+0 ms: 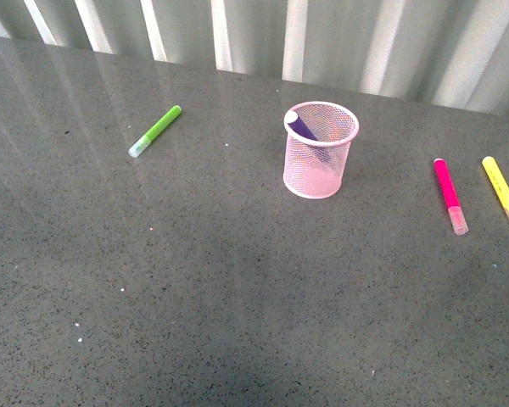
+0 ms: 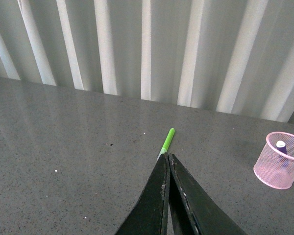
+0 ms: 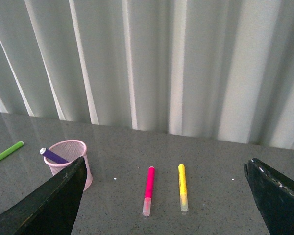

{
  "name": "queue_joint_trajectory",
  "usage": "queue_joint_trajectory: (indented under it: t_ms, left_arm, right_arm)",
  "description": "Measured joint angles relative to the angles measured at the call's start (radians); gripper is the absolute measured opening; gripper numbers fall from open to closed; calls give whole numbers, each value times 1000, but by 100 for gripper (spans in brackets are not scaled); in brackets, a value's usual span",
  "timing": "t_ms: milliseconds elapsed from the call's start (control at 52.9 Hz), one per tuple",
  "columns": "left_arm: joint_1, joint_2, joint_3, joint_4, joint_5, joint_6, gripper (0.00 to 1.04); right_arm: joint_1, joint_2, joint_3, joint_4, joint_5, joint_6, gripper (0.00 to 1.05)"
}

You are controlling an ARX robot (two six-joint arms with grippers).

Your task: Insert purple and pink pens into pink cup

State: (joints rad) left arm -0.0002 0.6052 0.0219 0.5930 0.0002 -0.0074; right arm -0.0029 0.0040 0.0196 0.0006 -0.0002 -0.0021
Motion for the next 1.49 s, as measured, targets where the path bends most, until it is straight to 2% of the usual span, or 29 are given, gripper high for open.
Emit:
queue_joint_trajectory:
  t_ms: [530, 889, 1003, 1494]
  left_arm:
    - [0, -337, -1, -321, 0, 0, 4]
    - [0, -436, -1, -420, 0, 0, 4]
    - [0, -571, -1, -583, 0, 0, 4]
    - [0, -602, -1, -592, 0, 0, 4]
  right_arm:
    - [0, 0, 0, 0, 0, 0, 98]
    - [0, 0, 0, 0, 0, 0, 98]
    - [0, 0, 0, 0, 0, 0, 98]
    - [0, 0, 0, 0, 0, 0, 98]
